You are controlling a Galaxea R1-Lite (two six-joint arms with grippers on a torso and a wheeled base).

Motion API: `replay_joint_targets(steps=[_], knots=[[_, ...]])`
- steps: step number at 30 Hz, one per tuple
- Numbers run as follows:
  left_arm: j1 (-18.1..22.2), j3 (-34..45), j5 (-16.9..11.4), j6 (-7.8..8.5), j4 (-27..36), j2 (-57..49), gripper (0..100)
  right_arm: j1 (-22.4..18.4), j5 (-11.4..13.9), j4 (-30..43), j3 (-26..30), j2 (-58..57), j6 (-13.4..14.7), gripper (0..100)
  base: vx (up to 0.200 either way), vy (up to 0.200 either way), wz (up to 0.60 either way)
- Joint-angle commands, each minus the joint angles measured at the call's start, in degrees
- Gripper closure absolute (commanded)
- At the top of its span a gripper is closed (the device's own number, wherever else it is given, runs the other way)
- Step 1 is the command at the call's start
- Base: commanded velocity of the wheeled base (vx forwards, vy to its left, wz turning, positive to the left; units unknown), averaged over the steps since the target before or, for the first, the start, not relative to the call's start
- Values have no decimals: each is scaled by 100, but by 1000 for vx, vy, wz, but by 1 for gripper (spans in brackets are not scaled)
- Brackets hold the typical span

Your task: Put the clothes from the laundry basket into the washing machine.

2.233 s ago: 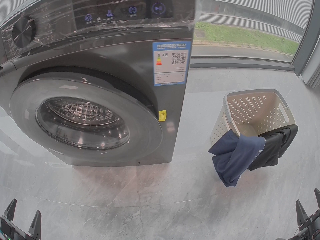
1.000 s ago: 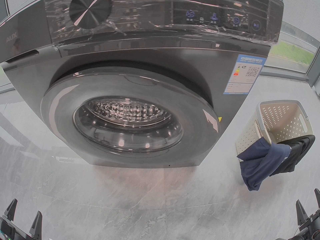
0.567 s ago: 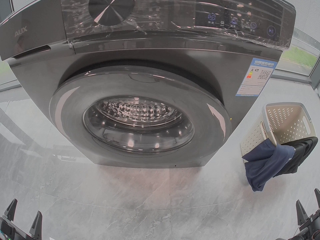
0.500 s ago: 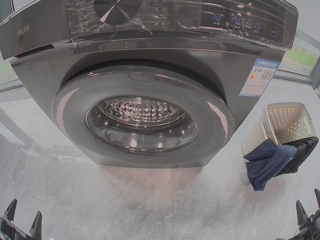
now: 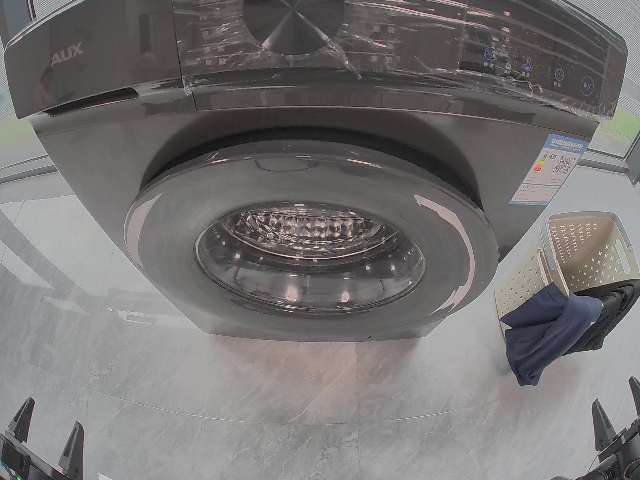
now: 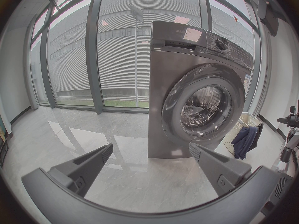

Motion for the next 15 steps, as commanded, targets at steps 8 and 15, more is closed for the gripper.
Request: replay_joint_targets(steps=[8,15], knots=[[0,92,2,5,-2,-84,0,0,1,0,101,-96,-1,0,0,0,0],[0,92,10,5,-2,-84,0,0,1,0,101,-96,-1,0,200,0,0]])
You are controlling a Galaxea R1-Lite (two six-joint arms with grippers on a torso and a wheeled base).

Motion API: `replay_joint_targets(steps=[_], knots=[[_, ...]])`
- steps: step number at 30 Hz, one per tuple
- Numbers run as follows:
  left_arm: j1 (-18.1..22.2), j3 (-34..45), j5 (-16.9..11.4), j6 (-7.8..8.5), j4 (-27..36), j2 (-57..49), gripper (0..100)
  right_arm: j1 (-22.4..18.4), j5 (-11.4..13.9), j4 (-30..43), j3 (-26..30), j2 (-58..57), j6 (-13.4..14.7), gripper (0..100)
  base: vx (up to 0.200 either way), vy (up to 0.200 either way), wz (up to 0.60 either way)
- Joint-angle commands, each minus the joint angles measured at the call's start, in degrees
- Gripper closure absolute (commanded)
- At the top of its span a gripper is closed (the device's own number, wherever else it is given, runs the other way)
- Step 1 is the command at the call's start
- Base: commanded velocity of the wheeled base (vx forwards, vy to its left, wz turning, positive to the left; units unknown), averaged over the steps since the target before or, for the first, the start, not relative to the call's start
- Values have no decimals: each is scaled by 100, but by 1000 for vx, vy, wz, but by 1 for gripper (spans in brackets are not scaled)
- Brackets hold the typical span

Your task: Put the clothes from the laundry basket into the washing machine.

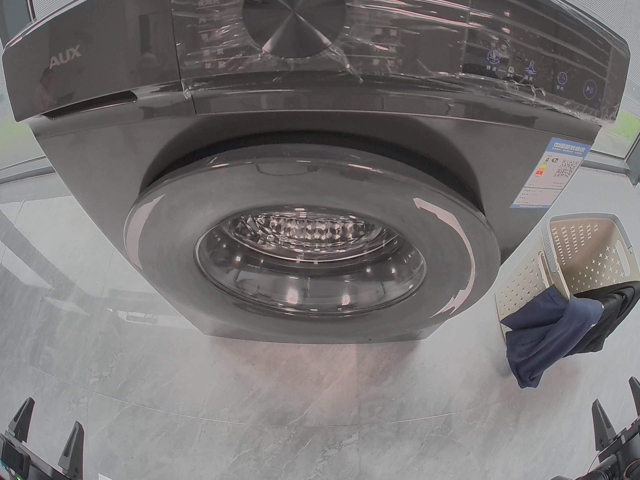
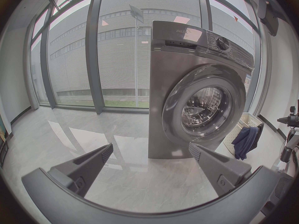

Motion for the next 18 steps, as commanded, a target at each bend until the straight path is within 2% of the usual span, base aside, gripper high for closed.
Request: replay_joint_targets(steps=[1,8,12,18], knots=[[0,92,2,-1,-2,-84,0,0,1,0,101,-96,-1,0,0,0,0],[0,92,2,-1,-2,-84,0,0,1,0,101,-96,-1,0,0,0,0],[0,92,2,-10,-2,-84,0,0,1,0,101,-96,-1,0,0,200,0],[0,92,11,-10,-2,-84,0,-9,1,0,101,-96,-1,0,0,0,0]])
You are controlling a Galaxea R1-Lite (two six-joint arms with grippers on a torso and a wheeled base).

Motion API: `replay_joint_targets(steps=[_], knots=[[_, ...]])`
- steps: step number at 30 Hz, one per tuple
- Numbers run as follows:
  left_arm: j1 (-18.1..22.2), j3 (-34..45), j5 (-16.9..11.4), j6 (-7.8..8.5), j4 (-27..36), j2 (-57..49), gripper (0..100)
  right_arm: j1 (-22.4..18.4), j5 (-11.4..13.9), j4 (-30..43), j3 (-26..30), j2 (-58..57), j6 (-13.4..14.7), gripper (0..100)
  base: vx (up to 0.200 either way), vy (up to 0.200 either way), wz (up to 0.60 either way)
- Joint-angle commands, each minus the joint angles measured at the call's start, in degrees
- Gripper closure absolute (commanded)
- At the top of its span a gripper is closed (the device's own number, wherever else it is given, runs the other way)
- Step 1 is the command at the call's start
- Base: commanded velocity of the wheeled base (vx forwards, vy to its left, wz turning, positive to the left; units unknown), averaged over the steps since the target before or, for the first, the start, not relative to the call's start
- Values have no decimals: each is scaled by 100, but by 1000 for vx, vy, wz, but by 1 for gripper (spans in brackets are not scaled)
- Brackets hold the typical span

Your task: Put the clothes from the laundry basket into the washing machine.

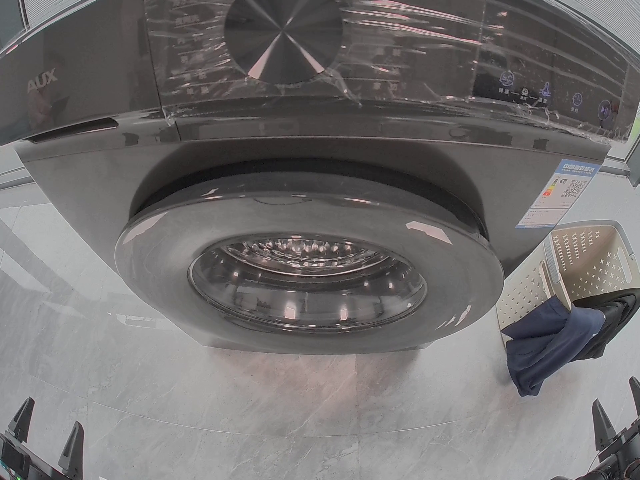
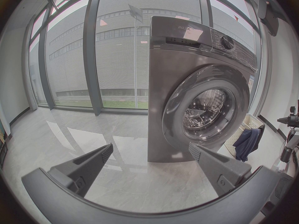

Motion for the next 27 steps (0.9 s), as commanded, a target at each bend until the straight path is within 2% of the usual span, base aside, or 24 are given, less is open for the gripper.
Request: replay_joint_targets(steps=[1,5,11,24,27], knots=[[-2,92,-3,-6,-2,-84,0,2,1,0,101,-96,-1,0,0,0,0],[-2,92,-3,2,-2,-84,0,2,1,0,101,-96,-1,0,0,0,0],[-2,92,-3,-6,-2,-84,0,2,1,0,101,-96,-1,0,200,0,0],[-2,92,6,-6,-2,-84,0,-24,9,0,101,-96,-27,0,0,0,0],[-2,92,-3,-6,-2,-84,0,-15,18,0,101,-96,-27,0,0,200,0]])
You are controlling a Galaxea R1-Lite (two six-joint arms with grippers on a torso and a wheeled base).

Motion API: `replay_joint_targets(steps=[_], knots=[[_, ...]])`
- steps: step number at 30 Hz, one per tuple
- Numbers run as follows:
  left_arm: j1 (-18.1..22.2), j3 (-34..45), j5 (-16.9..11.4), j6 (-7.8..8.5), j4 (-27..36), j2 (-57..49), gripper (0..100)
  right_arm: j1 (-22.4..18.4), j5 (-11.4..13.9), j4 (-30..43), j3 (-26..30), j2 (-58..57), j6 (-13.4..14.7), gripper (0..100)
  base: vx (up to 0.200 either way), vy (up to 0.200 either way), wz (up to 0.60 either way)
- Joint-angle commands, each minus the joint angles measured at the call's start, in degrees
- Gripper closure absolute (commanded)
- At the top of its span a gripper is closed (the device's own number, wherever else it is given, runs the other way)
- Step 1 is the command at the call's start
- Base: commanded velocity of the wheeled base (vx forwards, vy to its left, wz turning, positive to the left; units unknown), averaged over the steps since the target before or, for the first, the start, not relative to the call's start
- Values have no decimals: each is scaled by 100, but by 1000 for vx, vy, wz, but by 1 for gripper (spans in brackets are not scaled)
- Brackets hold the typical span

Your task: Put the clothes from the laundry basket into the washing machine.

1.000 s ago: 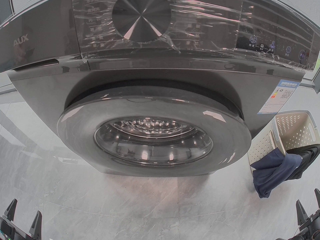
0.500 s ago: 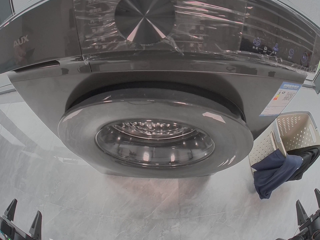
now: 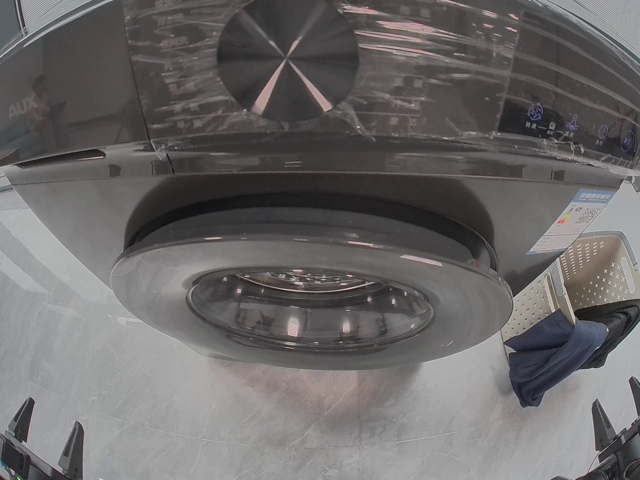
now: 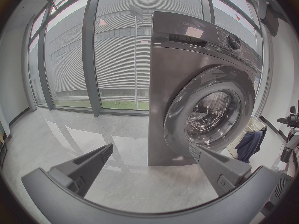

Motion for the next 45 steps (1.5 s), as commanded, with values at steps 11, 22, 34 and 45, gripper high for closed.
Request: replay_joint_targets(steps=[11,22,34,45], knots=[[0,92,11,-28,1,-84,0,-7,-6,0,101,-96,-113,0,0,0,0],[0,92,11,-28,1,-84,0,-7,-24,-18,101,-96,-122,0,0,0,0],[0,92,11,-19,1,-84,0,362,495,-352,-1252,2523,529,0,0,0,0],[0,92,11,-28,1,-84,0,1408,618,-1688,-839,5291,757,0,0,0,0]])
